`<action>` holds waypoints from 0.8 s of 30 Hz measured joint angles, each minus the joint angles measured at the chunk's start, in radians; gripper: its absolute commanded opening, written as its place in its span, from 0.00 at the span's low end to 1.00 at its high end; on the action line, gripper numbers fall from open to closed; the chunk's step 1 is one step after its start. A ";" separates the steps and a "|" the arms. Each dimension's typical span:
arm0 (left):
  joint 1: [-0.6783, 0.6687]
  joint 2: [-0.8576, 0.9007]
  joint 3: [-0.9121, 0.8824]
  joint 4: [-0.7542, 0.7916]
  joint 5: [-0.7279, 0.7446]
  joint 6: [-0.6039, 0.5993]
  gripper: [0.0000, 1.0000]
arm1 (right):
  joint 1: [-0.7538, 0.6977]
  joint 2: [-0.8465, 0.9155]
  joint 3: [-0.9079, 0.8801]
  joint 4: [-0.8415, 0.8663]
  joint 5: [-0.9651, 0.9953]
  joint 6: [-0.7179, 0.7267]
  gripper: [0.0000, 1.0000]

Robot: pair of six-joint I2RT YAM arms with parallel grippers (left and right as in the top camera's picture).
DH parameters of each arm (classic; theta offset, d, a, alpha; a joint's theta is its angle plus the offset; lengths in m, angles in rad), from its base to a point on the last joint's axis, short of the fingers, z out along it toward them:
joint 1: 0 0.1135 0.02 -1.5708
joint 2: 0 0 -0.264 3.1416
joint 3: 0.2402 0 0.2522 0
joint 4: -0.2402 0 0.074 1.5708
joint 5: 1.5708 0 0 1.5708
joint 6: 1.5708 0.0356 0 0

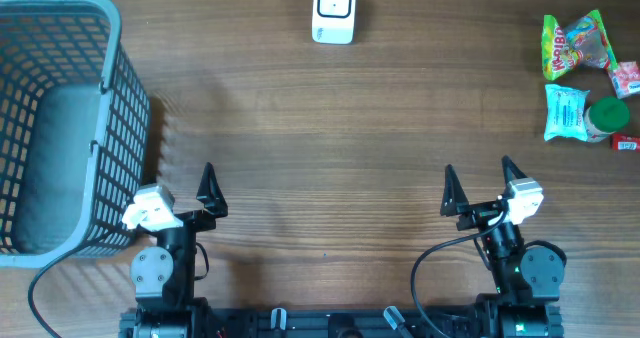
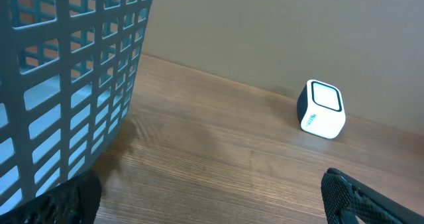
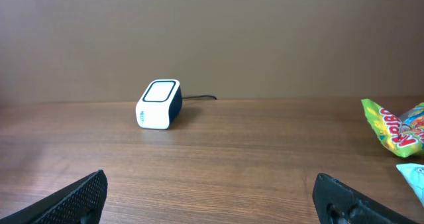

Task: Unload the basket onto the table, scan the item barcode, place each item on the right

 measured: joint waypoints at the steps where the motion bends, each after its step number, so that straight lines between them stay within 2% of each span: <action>1: 0.000 0.000 0.000 0.000 0.000 0.000 1.00 | 0.000 0.000 0.000 0.000 0.000 0.000 1.00; 8: 0.000 0.000 0.000 0.010 0.001 0.005 1.00 | 0.000 0.000 0.000 0.000 0.000 0.000 1.00; 13: 0.000 0.000 -0.003 0.128 0.007 0.012 1.00 | 0.000 0.000 0.000 0.000 0.000 0.000 1.00; 18: -0.016 0.000 -0.024 0.059 0.015 0.013 1.00 | 0.000 0.000 0.000 0.000 0.000 0.000 1.00; 24: -0.034 0.000 -0.028 0.057 0.034 0.031 1.00 | 0.000 0.000 0.000 0.000 0.000 0.000 1.00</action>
